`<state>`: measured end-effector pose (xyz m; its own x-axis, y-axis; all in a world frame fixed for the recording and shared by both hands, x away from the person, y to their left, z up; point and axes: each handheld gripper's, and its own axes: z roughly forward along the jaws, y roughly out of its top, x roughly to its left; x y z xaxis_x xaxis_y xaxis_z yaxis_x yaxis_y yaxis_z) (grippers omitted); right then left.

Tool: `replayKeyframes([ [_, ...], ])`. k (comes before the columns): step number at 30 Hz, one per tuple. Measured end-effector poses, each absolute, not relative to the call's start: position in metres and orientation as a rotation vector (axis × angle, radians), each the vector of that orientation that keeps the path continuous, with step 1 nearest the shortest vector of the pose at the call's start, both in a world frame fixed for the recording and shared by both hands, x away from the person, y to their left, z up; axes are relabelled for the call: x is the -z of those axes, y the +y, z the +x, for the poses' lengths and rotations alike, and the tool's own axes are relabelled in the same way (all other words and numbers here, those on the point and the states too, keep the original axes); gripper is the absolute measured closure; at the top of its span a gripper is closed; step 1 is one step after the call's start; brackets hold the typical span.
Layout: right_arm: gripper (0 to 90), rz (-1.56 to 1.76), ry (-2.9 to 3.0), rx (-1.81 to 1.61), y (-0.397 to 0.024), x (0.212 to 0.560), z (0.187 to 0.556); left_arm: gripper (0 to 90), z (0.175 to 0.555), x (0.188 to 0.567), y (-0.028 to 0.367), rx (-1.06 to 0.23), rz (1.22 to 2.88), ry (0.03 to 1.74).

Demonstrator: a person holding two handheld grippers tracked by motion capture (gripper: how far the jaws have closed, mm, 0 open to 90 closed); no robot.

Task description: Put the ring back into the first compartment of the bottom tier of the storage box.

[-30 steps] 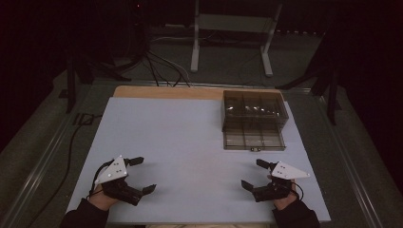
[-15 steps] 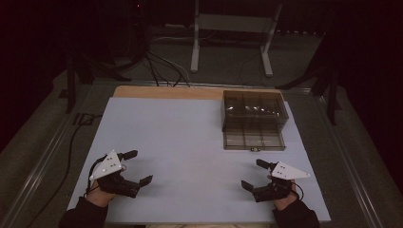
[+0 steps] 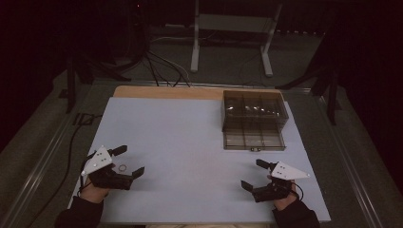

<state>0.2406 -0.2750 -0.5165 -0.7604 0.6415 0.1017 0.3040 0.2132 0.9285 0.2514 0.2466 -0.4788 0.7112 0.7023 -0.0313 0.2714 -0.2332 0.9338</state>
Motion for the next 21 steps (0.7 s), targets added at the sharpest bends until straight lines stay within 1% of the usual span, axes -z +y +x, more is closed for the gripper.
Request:
replayKeyframes([
  [6,0.0,0.889,2.188,-1.563,-0.275,0.517,0.241,0.8,0.254,0.480,0.255,-0.545,1.782,0.830],
  [13,0.0,0.890,2.188,-1.564,-0.276,0.516,0.241,0.8,0.258,0.481,0.266,-0.576,1.757,0.916],
  [15,0.0,0.891,2.185,-1.567,-0.276,0.516,0.241,0.8,0.258,0.482,0.268,-0.612,1.759,0.943],
  [21,0.0,0.895,2.184,-1.564,-0.276,0.516,0.241,0.8,0.261,0.486,0.274,-0.596,1.786,1.005],
])
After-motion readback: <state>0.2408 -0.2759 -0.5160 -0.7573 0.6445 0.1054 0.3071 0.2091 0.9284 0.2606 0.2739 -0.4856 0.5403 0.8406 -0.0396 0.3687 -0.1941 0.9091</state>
